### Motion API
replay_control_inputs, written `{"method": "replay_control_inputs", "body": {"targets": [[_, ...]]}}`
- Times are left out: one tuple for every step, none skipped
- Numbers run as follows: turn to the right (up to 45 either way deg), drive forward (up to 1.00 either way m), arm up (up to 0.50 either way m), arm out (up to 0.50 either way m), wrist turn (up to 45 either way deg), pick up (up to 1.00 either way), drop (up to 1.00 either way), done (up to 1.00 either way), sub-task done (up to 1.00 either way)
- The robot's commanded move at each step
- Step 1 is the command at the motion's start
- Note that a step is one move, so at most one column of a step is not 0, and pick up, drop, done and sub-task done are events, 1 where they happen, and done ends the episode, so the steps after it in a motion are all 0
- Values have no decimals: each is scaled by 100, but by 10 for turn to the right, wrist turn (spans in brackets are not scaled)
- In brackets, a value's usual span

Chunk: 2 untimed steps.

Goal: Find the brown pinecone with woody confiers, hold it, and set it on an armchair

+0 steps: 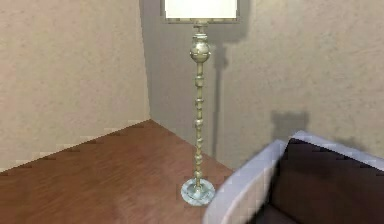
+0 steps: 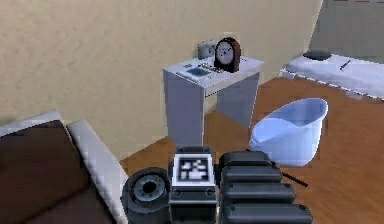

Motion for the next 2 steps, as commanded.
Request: {"method": "replay_control_inputs", "body": {"targets": [[450,0,0,0,0,0,0,0,0],[420,0,0,0,0,0,0,0,0]]}}
